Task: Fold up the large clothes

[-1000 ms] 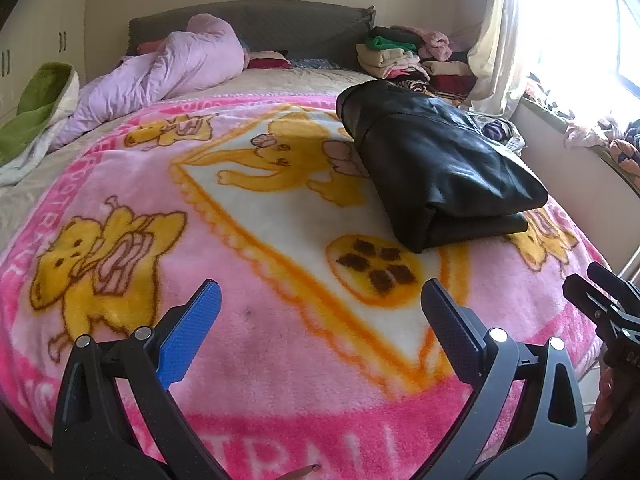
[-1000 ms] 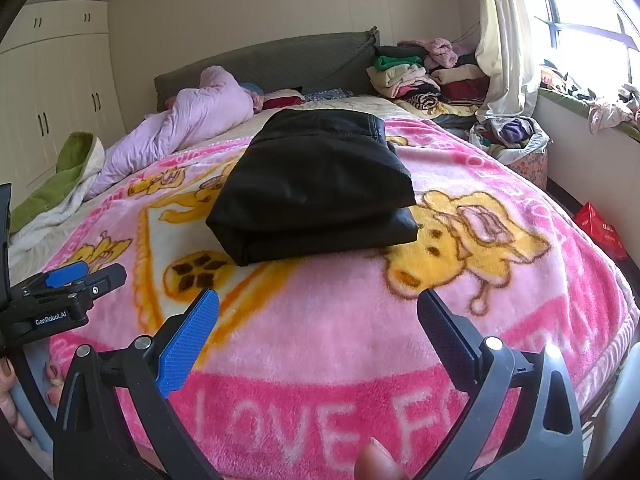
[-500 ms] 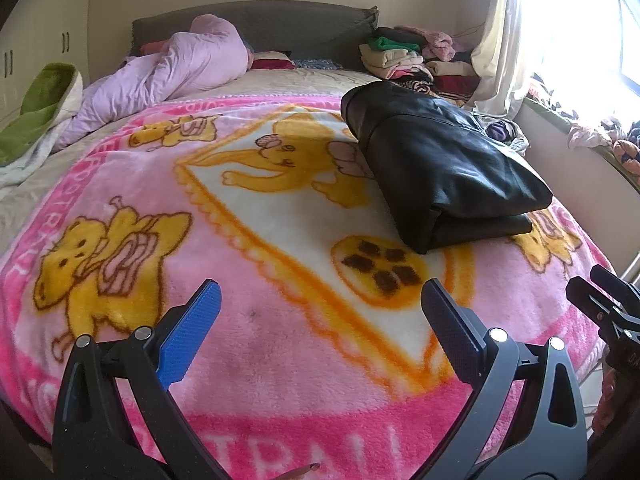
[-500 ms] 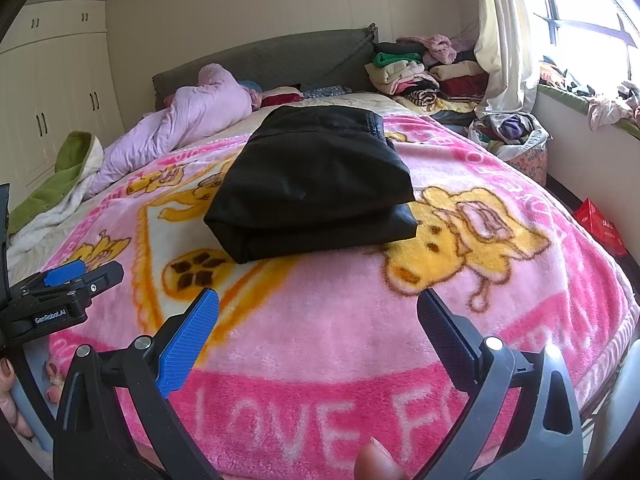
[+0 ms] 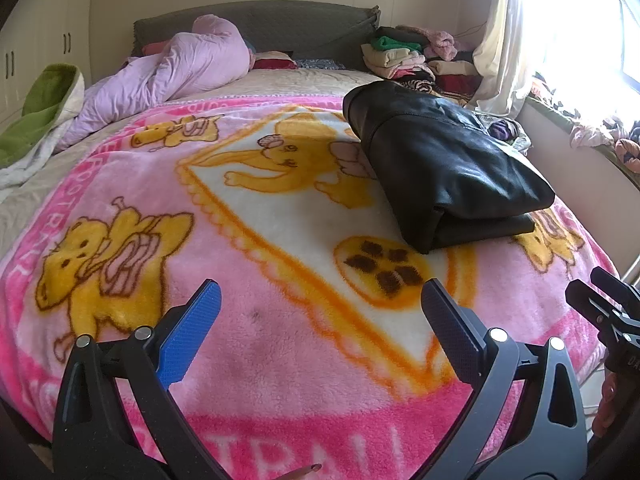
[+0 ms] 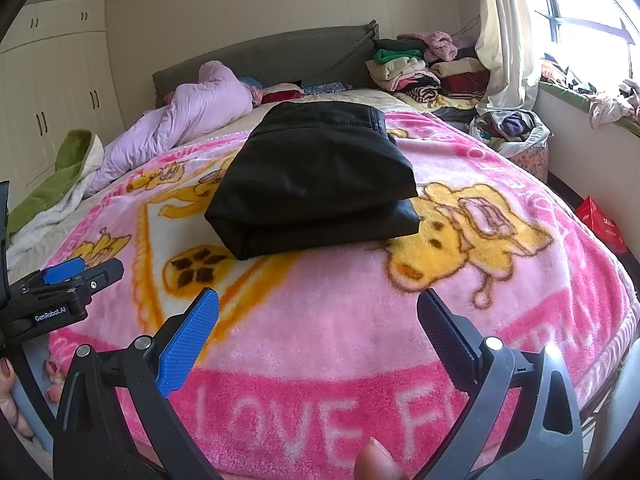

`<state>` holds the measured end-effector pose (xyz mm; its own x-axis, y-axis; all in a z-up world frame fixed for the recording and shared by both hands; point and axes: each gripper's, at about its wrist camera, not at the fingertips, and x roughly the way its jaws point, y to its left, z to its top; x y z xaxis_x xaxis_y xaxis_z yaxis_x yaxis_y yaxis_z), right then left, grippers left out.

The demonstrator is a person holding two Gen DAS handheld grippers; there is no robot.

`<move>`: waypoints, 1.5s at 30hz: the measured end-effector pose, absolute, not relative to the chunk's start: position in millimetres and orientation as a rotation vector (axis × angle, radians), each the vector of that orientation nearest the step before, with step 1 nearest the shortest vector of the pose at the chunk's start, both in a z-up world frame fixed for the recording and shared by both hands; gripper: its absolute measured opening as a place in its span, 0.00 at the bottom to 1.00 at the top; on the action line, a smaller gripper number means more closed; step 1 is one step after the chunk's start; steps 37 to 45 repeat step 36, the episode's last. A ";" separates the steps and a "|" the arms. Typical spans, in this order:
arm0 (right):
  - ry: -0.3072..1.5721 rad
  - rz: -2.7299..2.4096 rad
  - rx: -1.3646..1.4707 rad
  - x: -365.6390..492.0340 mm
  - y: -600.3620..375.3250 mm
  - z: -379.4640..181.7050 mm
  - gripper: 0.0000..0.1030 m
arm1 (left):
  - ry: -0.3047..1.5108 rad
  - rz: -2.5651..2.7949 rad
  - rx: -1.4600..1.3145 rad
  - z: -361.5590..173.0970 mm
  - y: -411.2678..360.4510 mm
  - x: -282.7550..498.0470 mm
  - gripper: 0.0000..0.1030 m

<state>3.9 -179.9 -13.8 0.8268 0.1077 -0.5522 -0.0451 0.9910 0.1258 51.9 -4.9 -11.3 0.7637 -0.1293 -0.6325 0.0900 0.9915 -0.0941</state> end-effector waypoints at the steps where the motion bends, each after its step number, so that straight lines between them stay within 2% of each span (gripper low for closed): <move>1: 0.594 0.080 0.109 3.8 -179.8 -14.1 0.96 | 0.691 -0.118 -0.059 -11.4 -5.8 51.9 0.91; 24: 0.590 0.020 0.137 -0.5 -191.8 -13.7 0.96 | 0.731 -0.079 -0.046 -18.7 -6.1 57.4 0.91; 30: 0.596 -0.170 0.284 -16.5 -272.2 -9.6 0.96 | 0.764 -0.019 -0.115 -14.8 26.0 73.1 0.91; 36: 0.614 -0.781 0.406 -84.0 -454.5 -31.5 0.96 | 0.733 0.204 -0.210 9.8 173.7 108.1 0.91; 45: 0.614 -0.781 0.406 -84.0 -454.5 -31.5 0.96 | 0.733 0.204 -0.210 9.8 173.7 108.1 0.91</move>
